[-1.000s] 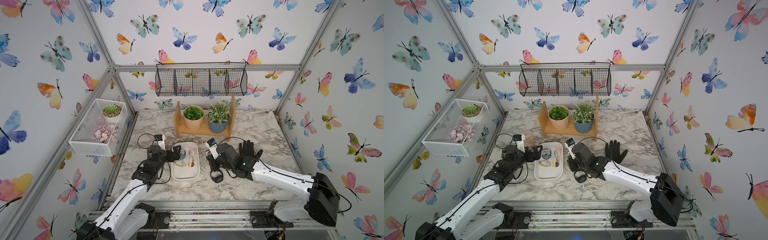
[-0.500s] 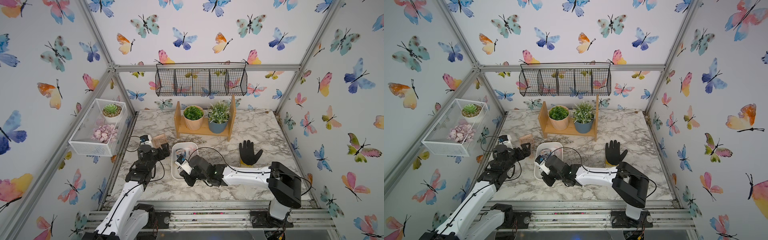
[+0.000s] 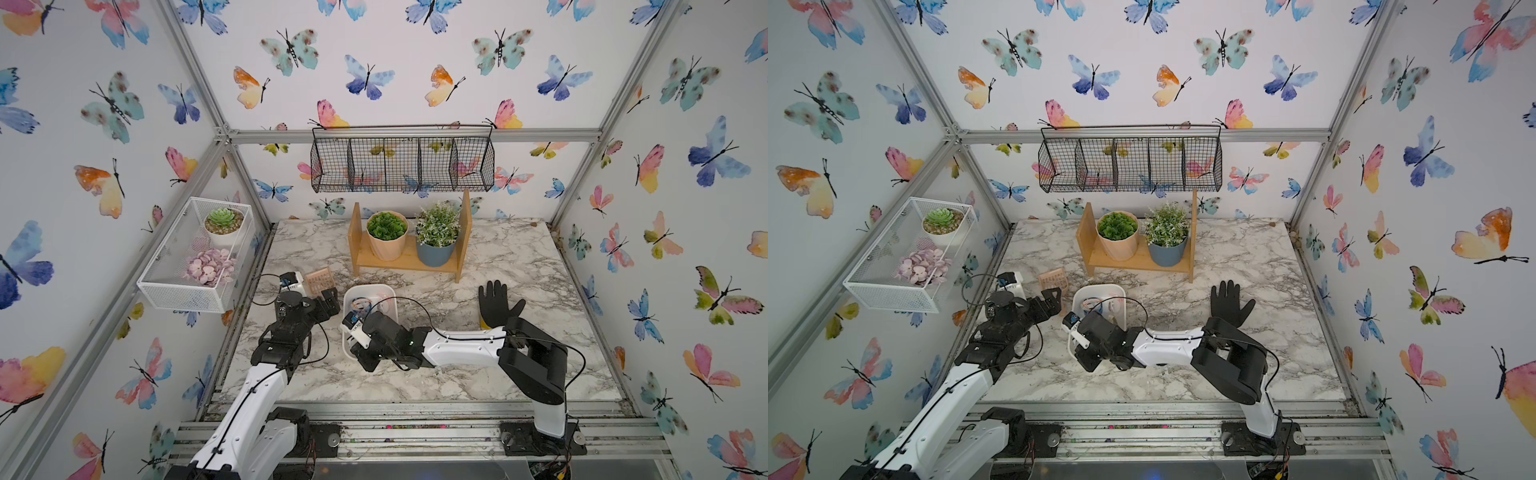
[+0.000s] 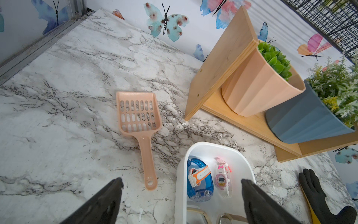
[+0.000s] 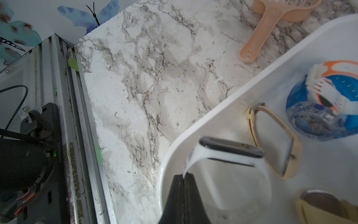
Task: Put the watch into the storage box
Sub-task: Place the watch in the storage box.
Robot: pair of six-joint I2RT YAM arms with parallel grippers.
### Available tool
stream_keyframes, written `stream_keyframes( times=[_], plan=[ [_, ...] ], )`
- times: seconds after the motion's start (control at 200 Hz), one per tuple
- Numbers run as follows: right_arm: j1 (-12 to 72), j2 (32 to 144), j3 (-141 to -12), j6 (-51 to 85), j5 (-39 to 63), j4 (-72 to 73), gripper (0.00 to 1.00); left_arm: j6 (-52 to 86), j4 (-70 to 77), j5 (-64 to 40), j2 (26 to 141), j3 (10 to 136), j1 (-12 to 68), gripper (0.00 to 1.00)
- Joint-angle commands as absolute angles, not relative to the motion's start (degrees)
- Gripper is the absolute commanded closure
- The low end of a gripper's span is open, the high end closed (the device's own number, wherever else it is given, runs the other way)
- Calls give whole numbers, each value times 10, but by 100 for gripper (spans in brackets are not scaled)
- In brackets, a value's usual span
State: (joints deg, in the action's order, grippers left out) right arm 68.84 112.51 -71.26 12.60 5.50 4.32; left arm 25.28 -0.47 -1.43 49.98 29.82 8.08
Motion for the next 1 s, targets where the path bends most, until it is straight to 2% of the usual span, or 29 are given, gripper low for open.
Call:
stream_keyframes(
  times=[0.0, 0.27, 0.556, 0.786, 0.996],
  plan=[
    [688, 1139, -730, 135, 72, 40, 94, 244, 0, -26, 492, 295, 78, 2],
    [688, 1128, -730, 134, 63, 43, 80, 243, -5, -30, 489, 299, 78, 2],
    [687, 1035, -684, 120, -4, 51, 78, 231, -13, -47, 492, 312, 86, 1],
    [660, 935, -609, 135, -64, 12, 77, 208, -19, -47, 527, 337, 151, 1],
    [606, 850, -531, 173, -64, -33, 76, 191, -10, -50, 548, 352, 221, 1]
  ],
)
